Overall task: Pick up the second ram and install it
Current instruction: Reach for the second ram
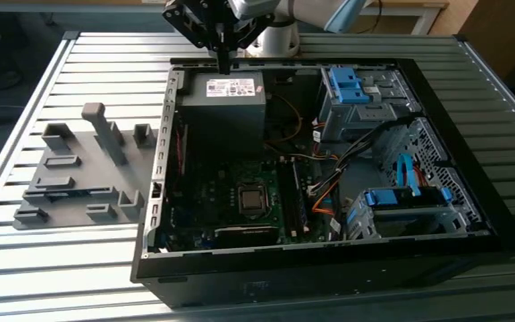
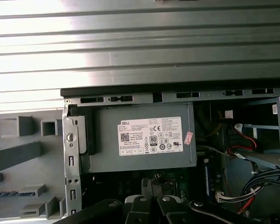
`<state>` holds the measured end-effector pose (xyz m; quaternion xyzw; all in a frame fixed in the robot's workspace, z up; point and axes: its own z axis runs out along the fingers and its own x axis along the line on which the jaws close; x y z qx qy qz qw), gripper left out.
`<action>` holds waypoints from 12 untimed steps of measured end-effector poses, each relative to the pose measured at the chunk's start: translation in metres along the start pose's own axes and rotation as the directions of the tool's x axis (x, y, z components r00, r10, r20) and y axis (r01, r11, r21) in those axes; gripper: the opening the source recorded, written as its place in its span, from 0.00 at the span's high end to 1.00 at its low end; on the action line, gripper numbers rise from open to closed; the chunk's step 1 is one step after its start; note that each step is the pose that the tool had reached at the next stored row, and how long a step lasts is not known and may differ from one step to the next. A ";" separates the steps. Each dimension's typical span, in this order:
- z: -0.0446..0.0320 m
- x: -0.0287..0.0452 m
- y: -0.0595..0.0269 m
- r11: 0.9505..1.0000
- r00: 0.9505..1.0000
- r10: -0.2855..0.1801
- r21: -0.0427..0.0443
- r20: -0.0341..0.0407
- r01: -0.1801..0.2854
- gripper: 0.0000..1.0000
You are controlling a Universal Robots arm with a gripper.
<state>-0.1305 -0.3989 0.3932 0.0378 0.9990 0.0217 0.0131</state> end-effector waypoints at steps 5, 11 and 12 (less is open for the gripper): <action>0.0000 0.0038 -0.0003 1.000 1.000 0.000 0.000 0.000 0.000 0.89; 0.0000 0.0079 -0.0006 1.000 1.000 0.000 0.000 0.000 0.000 0.89; 0.0000 0.0087 -0.0007 1.000 1.000 0.000 0.000 0.000 0.000 0.89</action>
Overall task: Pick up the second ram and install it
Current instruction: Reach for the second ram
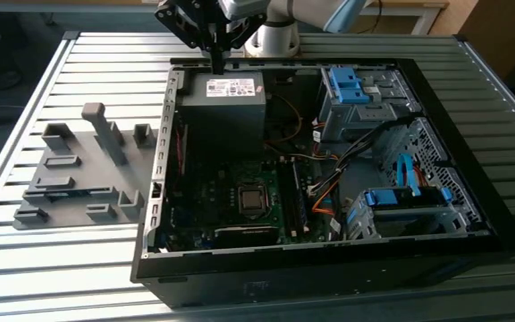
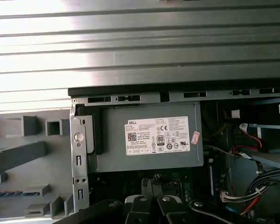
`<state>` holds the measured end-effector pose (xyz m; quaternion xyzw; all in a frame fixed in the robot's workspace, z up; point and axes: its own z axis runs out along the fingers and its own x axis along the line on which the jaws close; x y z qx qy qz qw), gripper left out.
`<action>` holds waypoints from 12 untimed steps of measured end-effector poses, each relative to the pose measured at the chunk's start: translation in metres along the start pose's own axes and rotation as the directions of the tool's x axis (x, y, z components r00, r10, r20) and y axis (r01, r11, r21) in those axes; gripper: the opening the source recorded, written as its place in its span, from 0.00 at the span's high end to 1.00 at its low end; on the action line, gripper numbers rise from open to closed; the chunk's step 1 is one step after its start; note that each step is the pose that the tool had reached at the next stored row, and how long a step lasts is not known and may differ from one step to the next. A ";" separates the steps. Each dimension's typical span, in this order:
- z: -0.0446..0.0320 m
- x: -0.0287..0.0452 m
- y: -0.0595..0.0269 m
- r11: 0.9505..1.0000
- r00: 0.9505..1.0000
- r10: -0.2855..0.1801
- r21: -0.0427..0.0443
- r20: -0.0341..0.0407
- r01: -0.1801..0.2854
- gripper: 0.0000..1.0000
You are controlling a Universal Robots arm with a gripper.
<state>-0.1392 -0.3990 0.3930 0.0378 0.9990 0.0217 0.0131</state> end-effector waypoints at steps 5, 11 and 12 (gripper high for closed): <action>0.0000 0.0040 -0.0003 1.000 1.000 0.000 0.000 0.000 0.000 0.89; 0.0001 0.0089 -0.0007 1.000 1.000 0.000 0.000 0.000 0.000 0.89; 0.0001 0.0097 -0.0007 1.000 1.000 0.000 0.000 0.000 0.000 0.89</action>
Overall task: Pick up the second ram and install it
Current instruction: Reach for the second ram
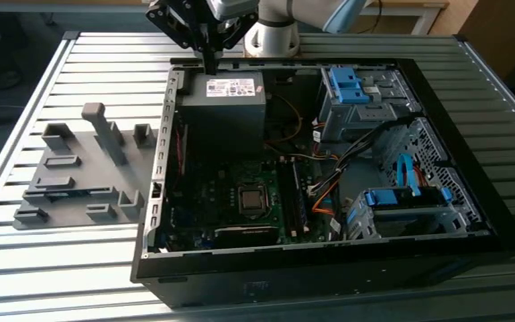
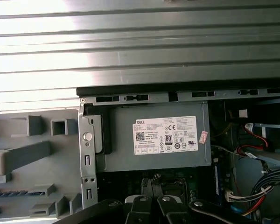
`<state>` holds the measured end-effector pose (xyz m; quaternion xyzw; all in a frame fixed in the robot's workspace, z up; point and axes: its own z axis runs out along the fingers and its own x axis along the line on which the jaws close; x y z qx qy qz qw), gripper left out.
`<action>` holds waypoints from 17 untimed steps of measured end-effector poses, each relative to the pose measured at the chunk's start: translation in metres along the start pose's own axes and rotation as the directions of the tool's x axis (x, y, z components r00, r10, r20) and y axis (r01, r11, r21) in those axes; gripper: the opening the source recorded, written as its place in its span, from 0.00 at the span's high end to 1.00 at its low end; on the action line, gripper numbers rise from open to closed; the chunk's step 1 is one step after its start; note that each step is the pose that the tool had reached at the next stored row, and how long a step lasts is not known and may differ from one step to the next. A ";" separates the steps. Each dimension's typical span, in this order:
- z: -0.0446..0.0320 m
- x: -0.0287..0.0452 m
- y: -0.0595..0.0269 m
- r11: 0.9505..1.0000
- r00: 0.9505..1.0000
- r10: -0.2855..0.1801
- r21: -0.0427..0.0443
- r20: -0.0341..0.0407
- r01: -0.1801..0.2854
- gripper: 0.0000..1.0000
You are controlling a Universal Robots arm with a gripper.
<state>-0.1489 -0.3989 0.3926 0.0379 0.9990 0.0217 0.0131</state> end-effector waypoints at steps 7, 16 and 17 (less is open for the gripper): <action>0.0000 0.0043 -0.0003 1.000 1.000 0.000 0.000 0.000 0.000 0.89; 0.0001 0.0098 -0.0008 1.000 1.000 0.000 0.000 0.000 0.000 0.89; 0.0001 0.0105 -0.0009 1.000 1.000 0.000 0.000 0.000 0.000 0.89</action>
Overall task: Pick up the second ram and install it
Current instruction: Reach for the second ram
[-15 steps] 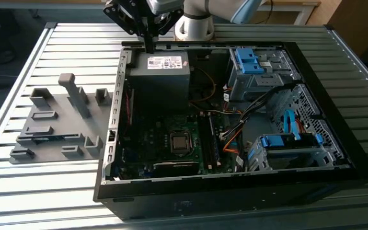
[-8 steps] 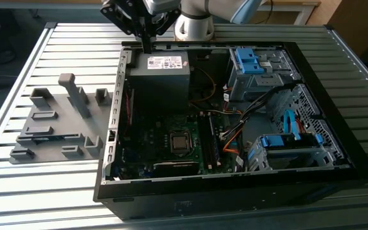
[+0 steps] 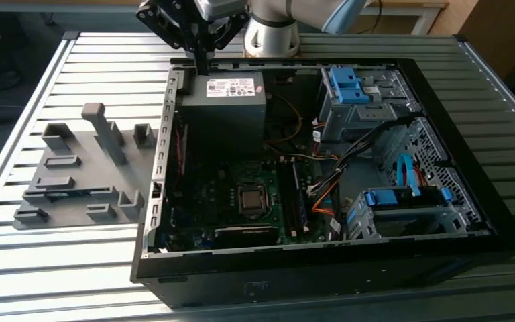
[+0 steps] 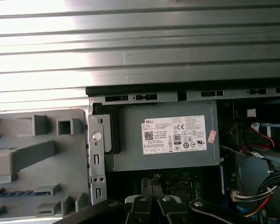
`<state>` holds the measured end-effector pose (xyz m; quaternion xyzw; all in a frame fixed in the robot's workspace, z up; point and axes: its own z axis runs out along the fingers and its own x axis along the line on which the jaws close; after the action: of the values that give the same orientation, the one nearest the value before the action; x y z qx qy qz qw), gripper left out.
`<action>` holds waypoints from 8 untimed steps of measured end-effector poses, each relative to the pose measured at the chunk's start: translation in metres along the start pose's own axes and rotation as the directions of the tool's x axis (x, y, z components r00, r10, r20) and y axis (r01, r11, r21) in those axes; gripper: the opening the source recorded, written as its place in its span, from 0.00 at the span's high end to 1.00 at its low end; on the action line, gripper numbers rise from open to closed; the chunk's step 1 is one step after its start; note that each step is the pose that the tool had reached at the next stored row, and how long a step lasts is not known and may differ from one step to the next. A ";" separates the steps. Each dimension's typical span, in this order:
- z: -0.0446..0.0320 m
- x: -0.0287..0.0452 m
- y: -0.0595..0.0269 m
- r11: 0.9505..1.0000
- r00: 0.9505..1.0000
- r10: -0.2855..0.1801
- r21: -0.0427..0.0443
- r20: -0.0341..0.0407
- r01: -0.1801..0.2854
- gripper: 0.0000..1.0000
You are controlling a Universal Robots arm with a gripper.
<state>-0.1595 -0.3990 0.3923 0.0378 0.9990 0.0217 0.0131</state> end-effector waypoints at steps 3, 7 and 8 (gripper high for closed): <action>0.0001 0.0023 -0.0001 1.000 1.000 0.000 0.000 0.000 0.000 0.89; 0.0001 0.0048 -0.0003 1.000 1.000 0.000 0.000 0.000 0.000 0.89; 0.0001 0.0054 -0.0004 1.000 1.000 0.000 0.000 0.000 0.000 0.89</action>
<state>-0.1649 -0.3989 0.3921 0.0379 0.9990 0.0217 0.0131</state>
